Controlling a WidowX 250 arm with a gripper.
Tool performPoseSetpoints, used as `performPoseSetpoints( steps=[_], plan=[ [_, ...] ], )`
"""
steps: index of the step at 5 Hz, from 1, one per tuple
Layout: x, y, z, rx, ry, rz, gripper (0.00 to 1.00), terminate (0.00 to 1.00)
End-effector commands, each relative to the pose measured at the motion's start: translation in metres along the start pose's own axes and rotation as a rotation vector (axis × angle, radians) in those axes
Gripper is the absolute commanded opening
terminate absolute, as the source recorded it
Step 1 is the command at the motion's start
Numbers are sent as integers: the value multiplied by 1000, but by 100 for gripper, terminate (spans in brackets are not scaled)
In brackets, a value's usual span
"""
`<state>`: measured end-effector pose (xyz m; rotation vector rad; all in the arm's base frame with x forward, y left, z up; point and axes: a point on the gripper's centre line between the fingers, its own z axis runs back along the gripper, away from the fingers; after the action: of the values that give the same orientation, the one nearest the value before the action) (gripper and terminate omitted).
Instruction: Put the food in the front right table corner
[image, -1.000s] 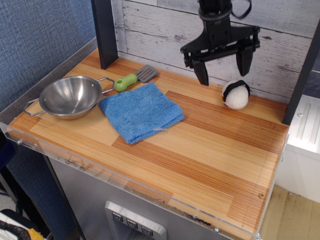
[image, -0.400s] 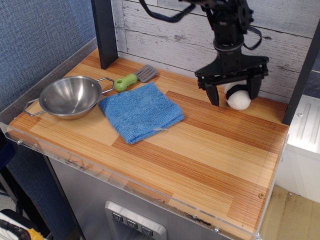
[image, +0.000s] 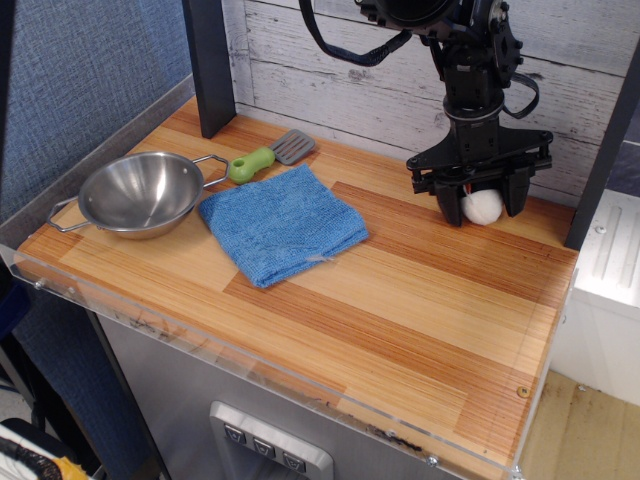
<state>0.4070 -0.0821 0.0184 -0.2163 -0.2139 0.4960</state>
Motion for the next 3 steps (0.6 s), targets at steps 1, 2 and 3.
performPoseSetpoints(
  steps=[1, 2, 3],
  plan=[
    [-7, -4, 24, -38, -57, -3, 0, 0],
    [0, 1, 45, -51, -84, 35, 0, 0],
    [13, -5, 71, -78, -111, 49, 0, 0]
  ],
)
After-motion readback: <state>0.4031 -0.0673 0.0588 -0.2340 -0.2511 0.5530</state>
